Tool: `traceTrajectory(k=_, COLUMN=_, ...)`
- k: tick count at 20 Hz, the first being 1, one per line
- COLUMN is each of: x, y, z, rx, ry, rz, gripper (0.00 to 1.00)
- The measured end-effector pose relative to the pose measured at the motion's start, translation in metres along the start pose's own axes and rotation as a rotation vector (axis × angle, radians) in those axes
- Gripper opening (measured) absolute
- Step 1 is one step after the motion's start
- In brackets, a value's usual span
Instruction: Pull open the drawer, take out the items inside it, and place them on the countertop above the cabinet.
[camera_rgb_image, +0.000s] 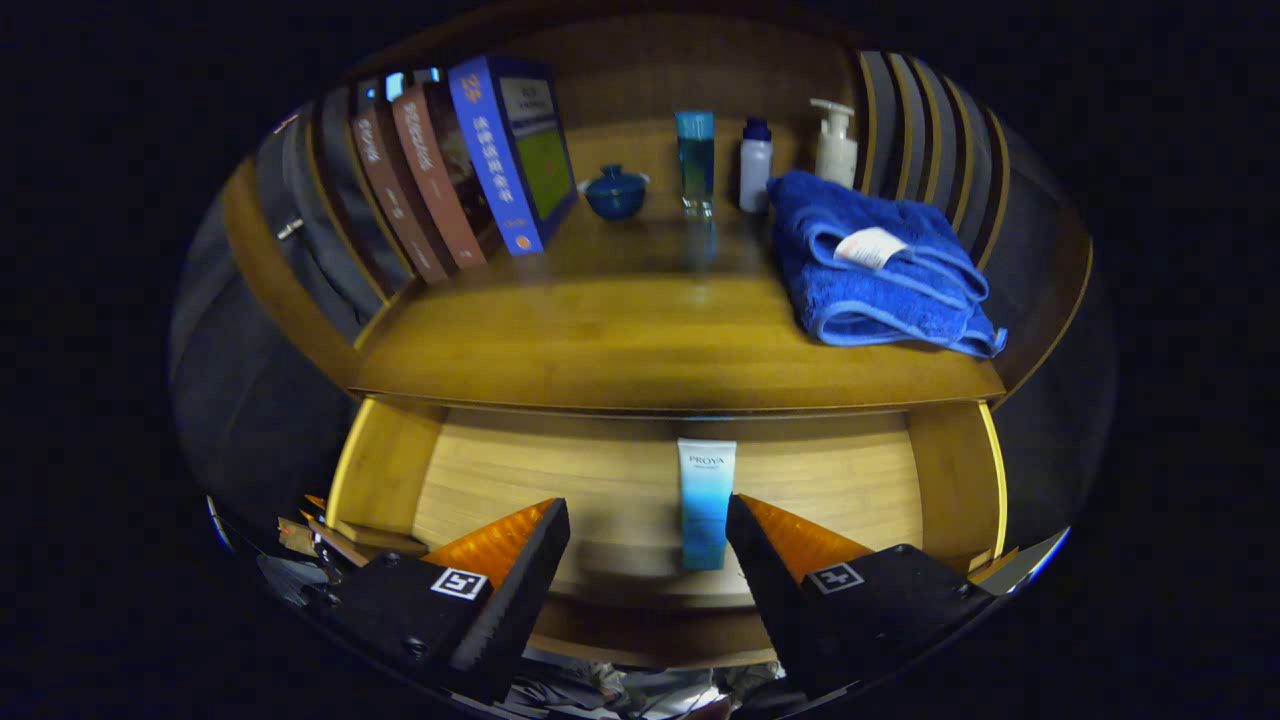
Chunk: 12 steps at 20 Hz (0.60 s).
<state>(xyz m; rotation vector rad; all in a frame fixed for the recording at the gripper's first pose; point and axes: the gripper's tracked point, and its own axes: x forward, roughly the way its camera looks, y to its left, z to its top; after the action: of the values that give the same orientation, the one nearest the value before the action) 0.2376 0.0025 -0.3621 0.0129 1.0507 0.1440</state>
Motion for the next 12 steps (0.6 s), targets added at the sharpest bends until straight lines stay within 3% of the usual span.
traceTrajectory(k=2, x=0.012, y=0.001, z=-0.004, rx=0.048, ry=0.066, rz=0.005, gripper=1.0)
traceTrajectory(k=9, x=0.044, y=-0.025, z=-0.029, rx=-0.045, ry=0.245, rz=-0.116, gripper=0.96)
traceTrajectory(k=12, x=0.054, y=-0.033, z=-0.039, rx=-0.035, ry=0.292, rz=-0.136, gripper=0.79)
